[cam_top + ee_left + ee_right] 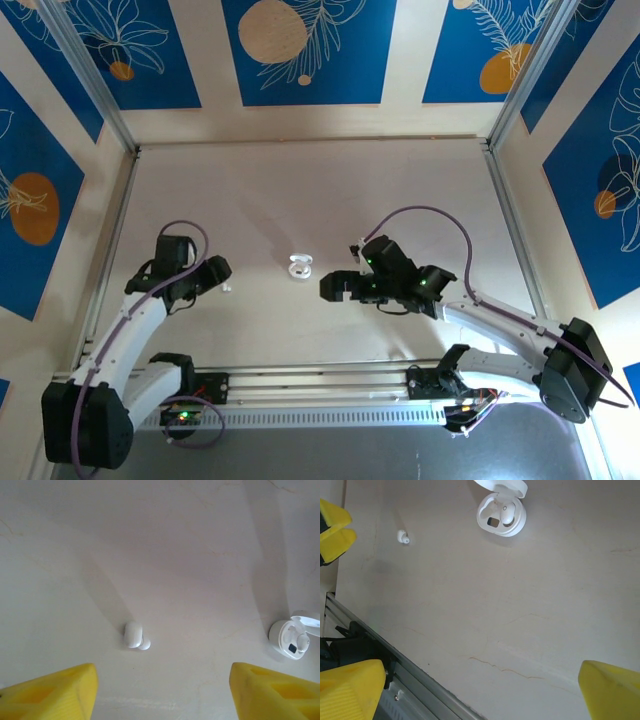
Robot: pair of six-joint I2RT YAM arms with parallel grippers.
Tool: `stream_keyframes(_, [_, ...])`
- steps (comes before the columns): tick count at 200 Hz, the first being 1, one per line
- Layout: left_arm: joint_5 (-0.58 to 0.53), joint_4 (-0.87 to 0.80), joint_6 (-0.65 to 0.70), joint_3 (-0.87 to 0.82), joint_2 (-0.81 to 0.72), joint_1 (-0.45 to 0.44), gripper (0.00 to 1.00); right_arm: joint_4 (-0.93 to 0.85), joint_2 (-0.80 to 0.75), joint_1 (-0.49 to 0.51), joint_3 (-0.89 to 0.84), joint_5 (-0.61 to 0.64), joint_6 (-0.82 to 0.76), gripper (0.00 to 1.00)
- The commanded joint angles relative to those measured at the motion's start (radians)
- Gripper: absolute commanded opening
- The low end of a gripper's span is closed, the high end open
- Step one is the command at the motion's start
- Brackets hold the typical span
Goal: Insert the wireless bluetooth earbuds into the charging case
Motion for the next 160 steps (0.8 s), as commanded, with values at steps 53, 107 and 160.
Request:
stream_keyframes(53, [0.124, 0.087, 0.012, -0.037, 0.1, 0.068, 0.63, 0.039, 0.046, -0.012, -0.014, -0.081, -0.047, 0.99])
stream_keyframes(107, [0.137, 0.189, 0.007, -0.056, 0.216, 0.068, 0.62, 0.031, 0.047, -0.012, -0.014, -0.079, -0.042, 0.99])
stream_keyframes(160, [0.19, 0.249, -0.009, -0.071, 0.278, 0.067, 0.67, 0.036, 0.073, -0.012, -0.009, -0.073, -0.032, 0.99])
